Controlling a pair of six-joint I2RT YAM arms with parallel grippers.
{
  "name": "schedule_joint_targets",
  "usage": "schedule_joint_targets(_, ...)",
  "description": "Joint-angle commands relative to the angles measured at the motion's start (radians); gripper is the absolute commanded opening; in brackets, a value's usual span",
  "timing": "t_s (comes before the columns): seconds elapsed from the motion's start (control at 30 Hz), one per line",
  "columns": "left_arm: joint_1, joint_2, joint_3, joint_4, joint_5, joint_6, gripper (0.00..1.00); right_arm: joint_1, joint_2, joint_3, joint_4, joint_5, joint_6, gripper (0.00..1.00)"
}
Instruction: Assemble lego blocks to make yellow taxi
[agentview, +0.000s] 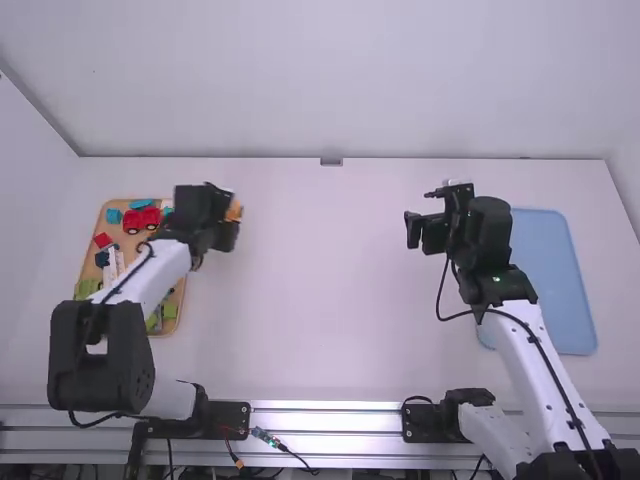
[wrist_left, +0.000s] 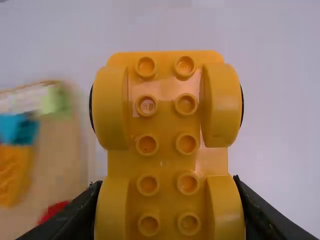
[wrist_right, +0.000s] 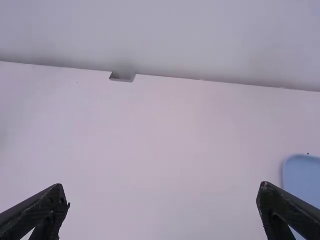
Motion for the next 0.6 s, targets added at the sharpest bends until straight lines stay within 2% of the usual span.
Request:
schedule_joint_targets(0.0,-0.115,-0.052,-0.04,-0.006,0.044,0.235,0.02,0.005,0.006,0.041,-0.003,-0.005,0.004,0.99)
schedule_joint_targets(0.13,-0.256,-0.069,-0.072,-0.042,0.193,0.402,0.02,0.005,0.006,0.041,-0.005,-0.002,0.033,1.0)
schedule_joint_targets(0.3,-0.345,-0.059,-0.073,-0.182,0.365,0.54,0.02,0.004,0.006,0.041,-0.01,-0.005,0.034,1.0)
schedule_joint_targets(0.57,-0.428,-0.001,-0.073,-0.204,0.372,0.578,0.02,0.005,0.006,0.041,-0.008,-0.009,0.033,0.99)
